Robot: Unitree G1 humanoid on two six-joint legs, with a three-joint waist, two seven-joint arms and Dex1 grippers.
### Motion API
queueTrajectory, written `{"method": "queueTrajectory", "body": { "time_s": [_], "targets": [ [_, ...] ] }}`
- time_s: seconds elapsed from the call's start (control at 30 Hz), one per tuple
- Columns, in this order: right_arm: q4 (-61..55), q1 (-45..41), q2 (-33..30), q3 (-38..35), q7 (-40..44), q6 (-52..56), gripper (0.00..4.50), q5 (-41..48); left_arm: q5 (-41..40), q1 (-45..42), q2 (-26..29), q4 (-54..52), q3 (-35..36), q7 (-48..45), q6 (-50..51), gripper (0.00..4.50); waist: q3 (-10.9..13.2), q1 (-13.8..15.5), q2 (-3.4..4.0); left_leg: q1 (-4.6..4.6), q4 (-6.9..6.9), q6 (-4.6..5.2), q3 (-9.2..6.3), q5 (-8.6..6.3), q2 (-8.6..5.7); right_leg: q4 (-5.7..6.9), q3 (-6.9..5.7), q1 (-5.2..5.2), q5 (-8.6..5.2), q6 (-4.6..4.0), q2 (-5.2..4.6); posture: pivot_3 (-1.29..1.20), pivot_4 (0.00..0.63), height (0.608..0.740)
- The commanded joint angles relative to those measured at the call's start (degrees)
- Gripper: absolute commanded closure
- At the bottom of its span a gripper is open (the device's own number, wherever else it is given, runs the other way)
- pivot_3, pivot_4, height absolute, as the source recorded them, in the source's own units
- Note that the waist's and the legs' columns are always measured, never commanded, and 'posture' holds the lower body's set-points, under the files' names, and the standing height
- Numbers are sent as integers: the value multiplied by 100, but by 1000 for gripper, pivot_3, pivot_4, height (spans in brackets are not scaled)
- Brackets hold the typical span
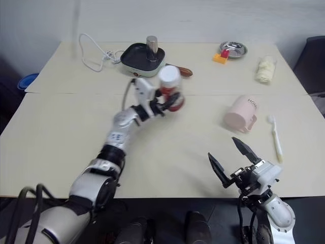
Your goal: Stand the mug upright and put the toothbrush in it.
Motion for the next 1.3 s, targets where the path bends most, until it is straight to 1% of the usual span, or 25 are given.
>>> {"method": "queueTrajectory", "body": {
  "time_s": [0.03,0.13,0.23,0.3,0.37,0.43,0.47,0.57,0.6,0.67,0.87,0.9,0.93,1.0,1.07,1.17,1.27,1.3],
  "targets": [
    [0,-275,-301,350,626,76,0,200,12,1059,880,-1994,534,403,1125,2368,0,-64,1,2,0,-1,-2,0,12,4,2,0,-1,-2,-1,0,150,740],
    [93,-679,-424,783,1180,130,0,330,-118,2016,1511,-3049,1377,962,2101,2368,5,-38,-8,-2,2,0,-11,0,23,4,-1,0,-2,-4,-8,0,150,740],
    [258,-1163,-325,1060,1377,218,0,403,-141,2895,2022,-3650,2084,1144,2548,2368,5,-27,-15,-3,8,3,-17,-2,22,4,-4,4,-2,-4,-19,0,150,740],
    [349,-1366,-273,1137,1406,277,0,429,-235,3243,2150,-3858,2464,1298,2746,2368,5,21,-15,-3,8,4,-23,-3,17,5,-10,6,-2,-5,-27,0,150,740],
    [427,-1557,-248,1204,1413,398,0,437,-478,3543,2104,-4133,2810,1404,3002,2368,4,99,-16,-5,8,6,-30,-4,5,5,-17,9,-3,-5,-40,0,150,740],
    [523,-1743,-257,1231,1405,513,0,416,-661,3820,2020,-4364,3047,1461,3132,1641,2,118,-20,-7,8,11,-39,-4,-9,7,-23,12,-3,-5,-59,0,150,740],
    [568,-1817,-269,1232,1401,559,0,408,-729,3919,1993,-4442,3112,1492,3202,1387,2,131,-20,-7,8,13,-43,-4,-15,8,-24,15,-3,-5,-70,0,150,740],
    [683,-2003,-349,1150,1403,713,0,423,-1010,4136,1960,-4634,3327,1471,3370,356,0,145,-22,-7,8,15,-48,-4,-20,7,-30,20,-3,-5,-76,0,150,740],
    [713,-2040,-388,1105,1415,761,0,436,-1102,4207,1969,-4686,3398,1424,3403,87,0,132,-22,-7,8,14,-49,-4,-18,7,-34,20,-3,-4,-75,0,150,740],
    [747,-2060,-462,1032,1444,832,0,464,-1230,4429,2021,-4729,3501,1246,3355,35,0,107,-22,-6,8,13,-47,-4,-17,8,-40,19,-3,-5,-74,0,150,740],
    [735,-1755,-819,663,1599,977,0,569,-1260,5891,2348,-4405,3859,92,2542,35,-1,37,-23,-4,-2,10,-25,-12,-9,1,-42,10,-5,-9,-65,0,150,740],
    [724,-1715,-846,620,1599,989,0,569,-1269,6044,2390,-4384,3879,-32,2473,35,-1,38,-23,-4,-2,10,-25,-12,-8,2,-42,9,-6,-10,-65,0,150,740],
    [756,-1547,-933,461,1640,936,0,571,-1333,6379,2481,-4439,3929,-439,2332,35,-1,67,-23,-3,-2,10,-25,-12,-8,2,-42,9,-6,-10,-65,0,150,740],
    [827,-1133,-1071,50,1653,823,0,590,-1636,6813,2627,-4887,3931,-1103,2319,35,-14,96,-39,-1,0,14,-29,-13,-13,-5,-41,7,-6,-11,-77,0,150,740],
    [988,-796,-1195,-304,1709,628,0,549,-1993,6806,2778,-5484,3590,-1365,2494,35,-13,177,-37,-10,0,20,-35,-31,-12,-6,-37,9,-7,-13,-82,0,150,740],
    [1309,-433,-1337,-857,1656,631,0,693,-2061,6019,2856,-5928,2657,-1377,2477,35,-14,262,-26,-8,3,30,-38,-33,-24,-25,-25,21,-5,-9,-90,0,150,740],
    [1335,-230,-1382,-1096,1622,725,0,729,-1984,5482,2766,-5897,2212,-1355,2319,35,-26,198,-7,7,4,26,-26,-29,-17,-32,-12,29,8,-10,-85,0,150,740],
    [1319,-46,-1343,-1273,1502,664,0,677,-1973,5232,2742,-5833,1896,-1461,2293,35,-28,170,-2,15,2,18,-16,-31,-9,-25,-14,25,6,-13,-74,0,150,740]
  ]
}}
